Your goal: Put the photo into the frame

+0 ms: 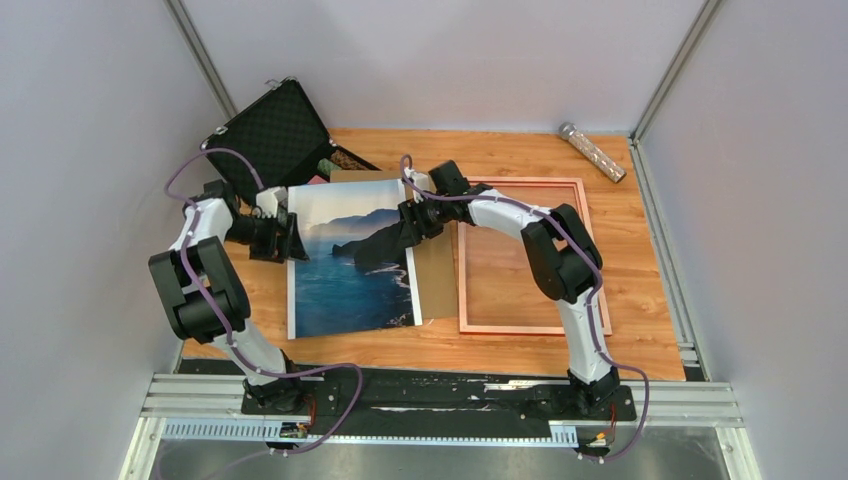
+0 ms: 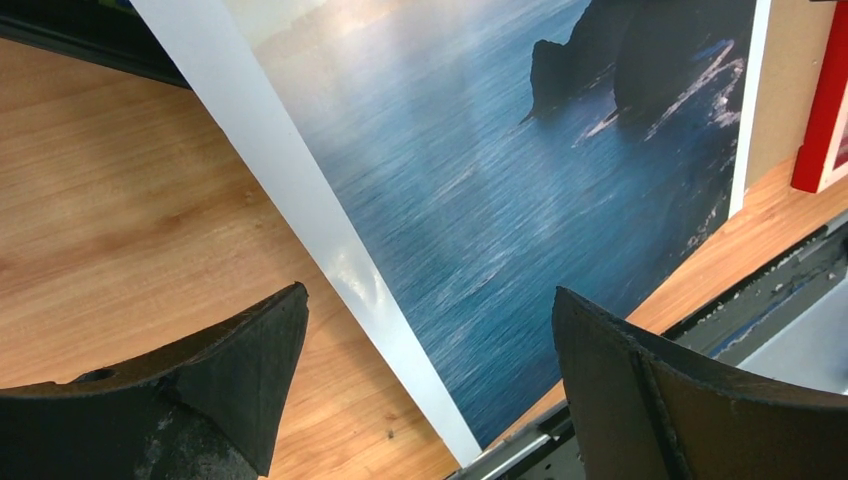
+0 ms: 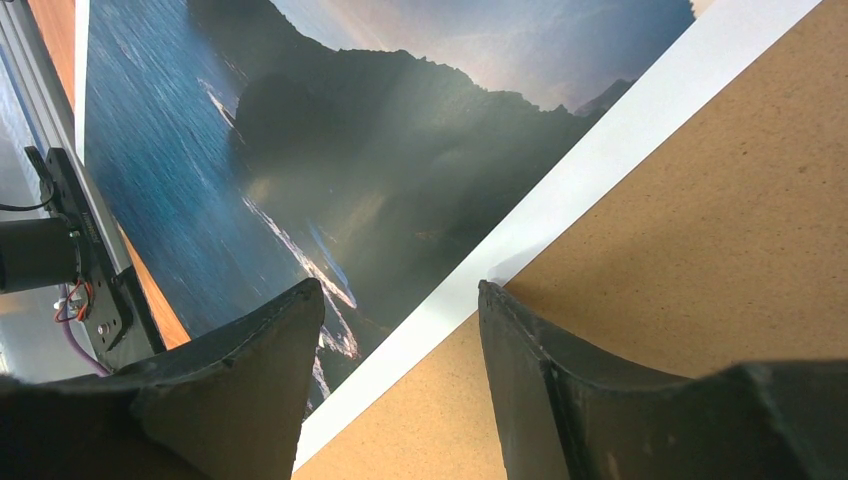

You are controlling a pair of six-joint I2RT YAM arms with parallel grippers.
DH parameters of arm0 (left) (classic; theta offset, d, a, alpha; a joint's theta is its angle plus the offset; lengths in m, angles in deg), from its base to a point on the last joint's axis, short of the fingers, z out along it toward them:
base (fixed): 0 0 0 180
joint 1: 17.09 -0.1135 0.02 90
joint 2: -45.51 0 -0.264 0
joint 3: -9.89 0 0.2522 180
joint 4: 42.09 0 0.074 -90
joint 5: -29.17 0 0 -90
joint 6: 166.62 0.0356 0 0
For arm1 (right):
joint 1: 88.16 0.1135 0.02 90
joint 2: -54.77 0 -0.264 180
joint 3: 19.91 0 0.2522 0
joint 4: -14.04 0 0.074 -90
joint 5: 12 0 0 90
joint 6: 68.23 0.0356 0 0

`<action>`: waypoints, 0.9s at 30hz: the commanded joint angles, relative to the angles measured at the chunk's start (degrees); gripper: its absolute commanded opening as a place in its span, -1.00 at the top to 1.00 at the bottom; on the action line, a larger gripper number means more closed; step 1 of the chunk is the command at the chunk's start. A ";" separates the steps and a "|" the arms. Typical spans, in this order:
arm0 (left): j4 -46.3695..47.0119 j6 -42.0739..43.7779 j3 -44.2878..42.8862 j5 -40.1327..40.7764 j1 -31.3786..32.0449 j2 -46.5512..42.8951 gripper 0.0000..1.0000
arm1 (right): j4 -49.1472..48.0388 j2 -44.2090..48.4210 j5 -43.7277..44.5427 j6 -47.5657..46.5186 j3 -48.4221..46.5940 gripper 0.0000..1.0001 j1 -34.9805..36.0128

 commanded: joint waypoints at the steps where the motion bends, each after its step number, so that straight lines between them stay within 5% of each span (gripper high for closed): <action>1: -2.63 3.15 -0.92 -3.59 -1.67 0.40 -0.96 | -0.61 -0.91 0.76 0.36 -1.35 -0.22 0.52; 17: -8.40 8.89 -3.96 -14.90 -2.32 6.89 -0.72 | -0.57 -0.55 1.36 -0.18 -0.97 -0.21 0.52; 27: -3.28 5.67 -3.63 -11.54 -2.92 6.17 -0.82 | -0.50 -0.66 1.38 -0.19 -1.07 -0.20 0.52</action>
